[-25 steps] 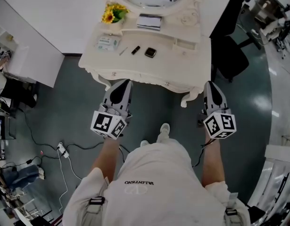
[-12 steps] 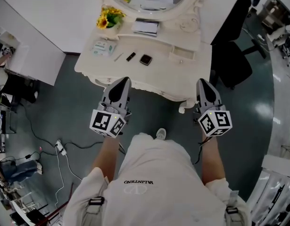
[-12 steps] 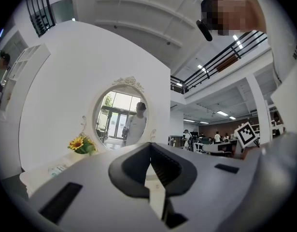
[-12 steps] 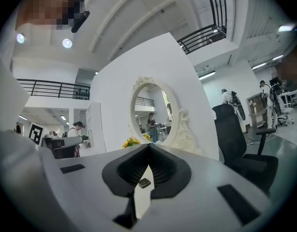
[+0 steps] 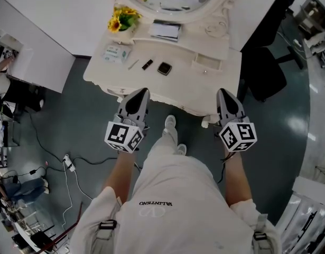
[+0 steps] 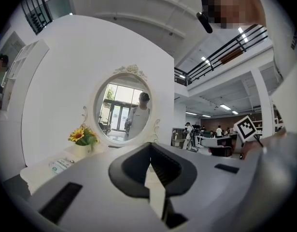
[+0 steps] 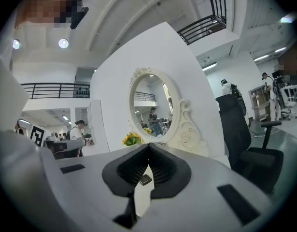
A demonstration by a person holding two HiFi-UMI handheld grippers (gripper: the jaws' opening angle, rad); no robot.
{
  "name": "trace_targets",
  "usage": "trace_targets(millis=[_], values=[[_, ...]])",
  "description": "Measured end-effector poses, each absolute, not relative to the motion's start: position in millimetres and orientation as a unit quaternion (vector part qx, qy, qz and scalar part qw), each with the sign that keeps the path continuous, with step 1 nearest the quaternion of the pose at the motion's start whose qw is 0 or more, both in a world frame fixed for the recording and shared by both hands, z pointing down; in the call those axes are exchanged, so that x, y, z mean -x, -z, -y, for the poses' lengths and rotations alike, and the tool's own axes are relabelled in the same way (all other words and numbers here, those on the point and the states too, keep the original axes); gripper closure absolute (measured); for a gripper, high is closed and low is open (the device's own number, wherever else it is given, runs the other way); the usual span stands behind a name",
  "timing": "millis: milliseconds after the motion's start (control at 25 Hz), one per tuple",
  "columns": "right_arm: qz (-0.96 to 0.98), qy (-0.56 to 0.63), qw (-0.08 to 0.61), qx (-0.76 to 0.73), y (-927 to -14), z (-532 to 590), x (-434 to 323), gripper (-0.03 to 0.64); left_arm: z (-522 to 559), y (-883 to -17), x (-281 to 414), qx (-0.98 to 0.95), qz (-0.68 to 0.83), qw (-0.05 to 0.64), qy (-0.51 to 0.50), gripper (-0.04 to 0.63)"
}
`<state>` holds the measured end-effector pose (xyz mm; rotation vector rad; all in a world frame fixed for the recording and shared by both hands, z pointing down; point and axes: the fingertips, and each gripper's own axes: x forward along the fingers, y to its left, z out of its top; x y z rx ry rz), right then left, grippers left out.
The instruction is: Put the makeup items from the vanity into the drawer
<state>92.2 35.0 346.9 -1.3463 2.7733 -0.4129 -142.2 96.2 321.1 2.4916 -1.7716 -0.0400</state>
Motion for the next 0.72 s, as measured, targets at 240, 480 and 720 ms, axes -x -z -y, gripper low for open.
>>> trace_targets(millis=[240, 480, 720], values=[[-0.891, 0.137, -0.002, 0.433, -358.2, -4.3, -74.2, 0.606, -48.8, -340.7, 150.6, -0.821, 0.568, 0.059, -0.001, 0.594], [-0.894, 0.149, -0.027, 0.421, -373.0, 32.3, -40.3, 0.606, 5.0, -362.0, 156.6, -0.831, 0.549, 0.084, -0.023, 0.594], [-0.893, 0.185, -0.068, 0.405, -410.6, 66.4, -2.8, 0.606, 50.8, -402.3, 154.9, -0.842, 0.522, 0.125, -0.057, 0.594]])
